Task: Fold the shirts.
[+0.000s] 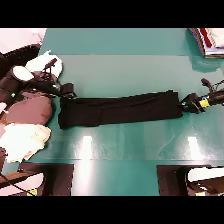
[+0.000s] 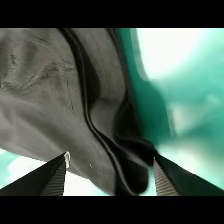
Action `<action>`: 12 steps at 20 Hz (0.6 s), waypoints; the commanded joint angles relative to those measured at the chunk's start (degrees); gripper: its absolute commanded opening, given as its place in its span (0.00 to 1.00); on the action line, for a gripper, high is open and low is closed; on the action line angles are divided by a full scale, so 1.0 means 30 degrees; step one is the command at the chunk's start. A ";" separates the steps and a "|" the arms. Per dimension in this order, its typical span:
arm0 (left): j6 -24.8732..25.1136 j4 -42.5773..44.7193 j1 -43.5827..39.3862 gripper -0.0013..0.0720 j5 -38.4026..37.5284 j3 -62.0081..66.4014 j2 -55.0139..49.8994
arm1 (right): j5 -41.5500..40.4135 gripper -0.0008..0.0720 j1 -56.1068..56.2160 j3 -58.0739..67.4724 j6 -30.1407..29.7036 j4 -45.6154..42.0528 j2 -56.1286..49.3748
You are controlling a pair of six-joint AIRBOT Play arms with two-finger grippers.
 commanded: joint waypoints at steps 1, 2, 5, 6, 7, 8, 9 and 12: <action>-0.0765 -0.0073 -0.2331 0.05 0.1311 0.0036 -0.0466 | -0.0911 0.82 0.1202 -0.0284 -0.0554 0.1362 -0.1042; -0.1144 -0.0087 -0.2929 0.05 0.1632 0.0044 -0.0801 | -0.1180 0.73 0.1778 0.0073 -0.0554 0.1421 -0.1275; -0.1581 -0.0401 -0.4626 0.05 0.3031 0.0138 -0.1967 | -0.1486 0.14 0.3096 0.1253 -0.0561 0.1333 -0.1413; -0.1581 -0.0619 -0.5158 0.05 0.3257 0.0459 -0.2623 | -0.1129 0.03 0.3300 0.1778 -0.0554 0.1341 -0.1370; -0.1581 -0.0750 -0.5625 0.05 0.3279 0.0940 -0.3293 | -0.0787 0.03 0.3424 0.2280 -0.0554 0.1333 -0.1137; -0.1581 -0.0889 -0.6113 0.05 0.3279 0.1574 -0.4065 | -0.0452 0.03 0.3548 0.2674 -0.0532 0.1341 -0.0750; -0.1581 -0.0969 -0.6528 0.05 0.3293 0.2237 -0.4779 | -0.0160 0.03 0.3621 0.3060 -0.0525 0.1341 -0.0153; -0.1581 -0.0969 -0.7737 0.05 0.3249 0.4816 -0.7155 | 0.0124 0.03 0.4138 0.4262 -0.0248 0.1494 0.1953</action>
